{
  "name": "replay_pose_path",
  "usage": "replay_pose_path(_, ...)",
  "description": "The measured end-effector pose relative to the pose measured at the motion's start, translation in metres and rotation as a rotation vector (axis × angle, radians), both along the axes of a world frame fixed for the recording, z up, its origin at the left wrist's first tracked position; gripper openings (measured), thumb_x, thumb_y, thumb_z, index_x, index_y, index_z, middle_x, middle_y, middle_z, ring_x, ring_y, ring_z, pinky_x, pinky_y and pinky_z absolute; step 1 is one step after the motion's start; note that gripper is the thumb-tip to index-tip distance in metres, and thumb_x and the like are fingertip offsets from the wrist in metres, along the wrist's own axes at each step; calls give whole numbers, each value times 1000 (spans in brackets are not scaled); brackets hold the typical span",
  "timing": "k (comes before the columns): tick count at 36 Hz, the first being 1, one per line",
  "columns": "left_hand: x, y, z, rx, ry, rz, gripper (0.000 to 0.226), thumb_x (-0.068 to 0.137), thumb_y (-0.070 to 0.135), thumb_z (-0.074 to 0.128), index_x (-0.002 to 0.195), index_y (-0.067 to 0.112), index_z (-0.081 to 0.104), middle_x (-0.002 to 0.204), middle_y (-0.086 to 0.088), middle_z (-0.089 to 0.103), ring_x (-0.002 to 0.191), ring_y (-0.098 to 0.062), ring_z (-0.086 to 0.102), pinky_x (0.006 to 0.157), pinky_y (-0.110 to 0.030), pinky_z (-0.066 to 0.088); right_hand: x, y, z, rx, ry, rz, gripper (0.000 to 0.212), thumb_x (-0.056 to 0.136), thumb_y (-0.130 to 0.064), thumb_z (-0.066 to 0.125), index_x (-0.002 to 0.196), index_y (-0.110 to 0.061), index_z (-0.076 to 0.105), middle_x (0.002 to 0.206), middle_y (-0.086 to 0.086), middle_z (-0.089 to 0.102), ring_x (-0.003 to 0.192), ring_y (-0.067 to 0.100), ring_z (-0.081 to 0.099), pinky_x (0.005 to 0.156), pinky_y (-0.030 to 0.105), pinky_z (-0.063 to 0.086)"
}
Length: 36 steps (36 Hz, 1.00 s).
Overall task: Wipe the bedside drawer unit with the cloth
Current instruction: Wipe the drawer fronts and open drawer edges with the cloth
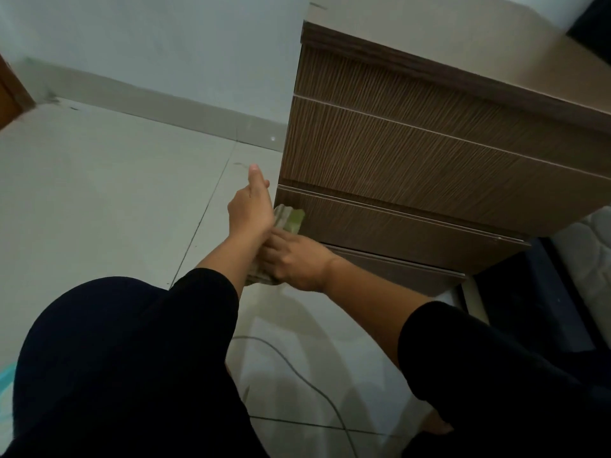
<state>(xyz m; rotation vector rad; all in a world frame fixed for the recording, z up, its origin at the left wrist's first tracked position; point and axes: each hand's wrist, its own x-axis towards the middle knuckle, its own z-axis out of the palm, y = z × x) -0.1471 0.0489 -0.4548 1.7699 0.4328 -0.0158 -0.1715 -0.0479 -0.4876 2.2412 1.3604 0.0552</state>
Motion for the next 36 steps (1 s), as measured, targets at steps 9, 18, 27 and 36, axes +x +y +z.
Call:
replay_pose_path(9, 5, -20, -2, 12, 159, -58, 68, 96, 52, 9, 129, 10, 50, 133, -14, 52, 123, -29, 47, 103, -40, 34, 30, -22, -11, -117, -7, -157, 37, 66, -37, 76, 99, -21, 76, 104, -7, 74, 112, 17, 63, 104, 31, 42)
replay_pose_path(18, 3, -30, -8, 58, 138, -31, 65, 97, 50, 8, 135, 13, 44, 138, -11, 49, 127, -28, 44, 106, -40, 32, 28, -37, -18, -149, 77, -305, 49, 99, -23, 34, 146, -11, 28, 156, 2, 25, 148, 20, 5, 119, 33, -3)
replay_pose_path(27, -3, -39, -16, 46, 183, -60, 68, 94, 55, 11, 144, 13, 28, 145, -12, 39, 132, -32, 37, 108, -44, 28, 14, -85, -24, -177, 138, -388, 49, 100, -24, 30, 147, -13, 26, 158, -1, 17, 148, 15, -5, 119, 32, -6)
replay_pose_path(36, -17, -66, -24, -34, 270, -144, 77, 96, 50, 29, 147, 10, -12, 153, -13, 24, 139, -33, 24, 112, -41, 19, -1, -128, -19, -137, 190, -480, 47, 100, -21, 30, 146, -12, 29, 158, -3, 19, 147, 13, -6, 118, 29, -6)
